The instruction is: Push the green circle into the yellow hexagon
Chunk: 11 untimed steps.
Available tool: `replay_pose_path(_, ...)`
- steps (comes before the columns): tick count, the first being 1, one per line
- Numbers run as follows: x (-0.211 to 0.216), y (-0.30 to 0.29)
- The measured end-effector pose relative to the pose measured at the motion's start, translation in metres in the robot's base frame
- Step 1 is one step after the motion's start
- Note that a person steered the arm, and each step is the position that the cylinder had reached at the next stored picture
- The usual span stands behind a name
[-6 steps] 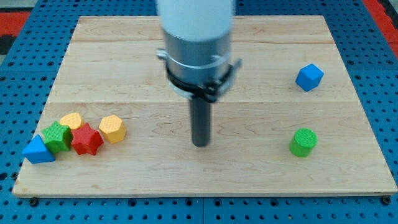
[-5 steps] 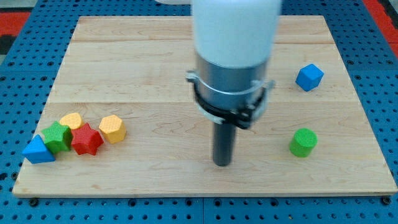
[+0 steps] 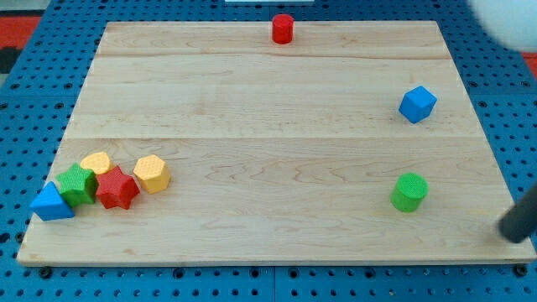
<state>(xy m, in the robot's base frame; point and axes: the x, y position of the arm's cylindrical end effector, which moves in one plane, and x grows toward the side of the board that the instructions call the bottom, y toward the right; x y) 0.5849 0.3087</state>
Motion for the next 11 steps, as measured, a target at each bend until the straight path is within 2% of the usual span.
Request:
replay_pose_path(1, -0.018, 0.036)
replay_pose_path(2, -0.029, -0.003)
replay_pose_path(3, -0.026, -0.083)
replay_pose_path(4, -0.066, -0.134)
replay_pose_path(5, -0.091, -0.158)
replay_pose_path(6, -0.091, -0.273)
replay_pose_path(7, -0.109, -0.211)
replay_pose_path(8, -0.079, -0.160)
replay_pose_path(9, -0.063, -0.228)
replay_pose_path(10, -0.069, -0.295)
replay_pose_path(11, -0.053, -0.250)
